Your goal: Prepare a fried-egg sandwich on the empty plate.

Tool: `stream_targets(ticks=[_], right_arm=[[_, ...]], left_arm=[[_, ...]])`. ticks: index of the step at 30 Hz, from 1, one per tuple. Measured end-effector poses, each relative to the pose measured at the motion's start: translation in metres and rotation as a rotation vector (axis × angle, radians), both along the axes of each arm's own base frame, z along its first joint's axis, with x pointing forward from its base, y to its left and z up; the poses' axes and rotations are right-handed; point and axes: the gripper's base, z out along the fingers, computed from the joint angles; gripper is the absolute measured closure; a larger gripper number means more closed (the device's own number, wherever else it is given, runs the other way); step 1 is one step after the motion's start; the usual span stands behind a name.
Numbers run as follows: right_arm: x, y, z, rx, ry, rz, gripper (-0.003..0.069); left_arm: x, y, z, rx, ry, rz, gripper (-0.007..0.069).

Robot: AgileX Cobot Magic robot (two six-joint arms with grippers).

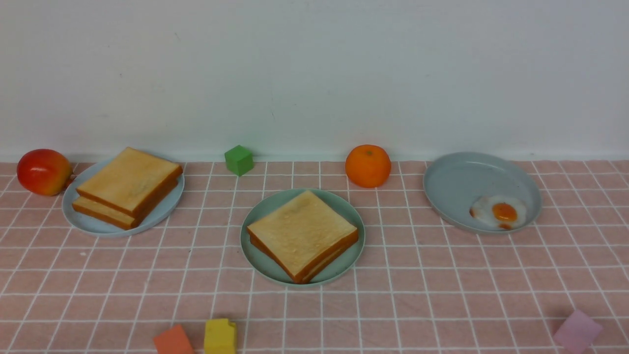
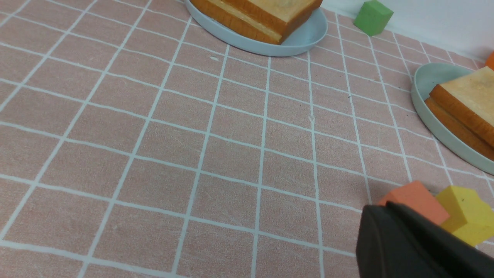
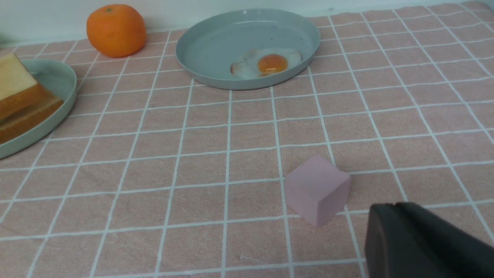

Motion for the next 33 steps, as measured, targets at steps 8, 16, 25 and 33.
stream_targets(ticks=[8, 16, 25, 33], right_arm=[[0.0, 0.0, 0.0, 0.0, 0.0, 0.0, 0.0601], [0.0, 0.0, 0.0, 0.0, 0.0, 0.0, 0.059], [0.0, 0.0, 0.0, 0.0, 0.0, 0.0, 0.0577], [0.0, 0.0, 0.0, 0.0, 0.0, 0.0, 0.057]], left_arm=[[0.0, 0.0, 0.0, 0.001, 0.0, 0.0, 0.063], [0.0, 0.0, 0.0, 0.001, 0.0, 0.0, 0.0624], [0.0, 0.0, 0.0, 0.001, 0.0, 0.0, 0.0615], [0.0, 0.0, 0.0, 0.001, 0.0, 0.0, 0.0603]])
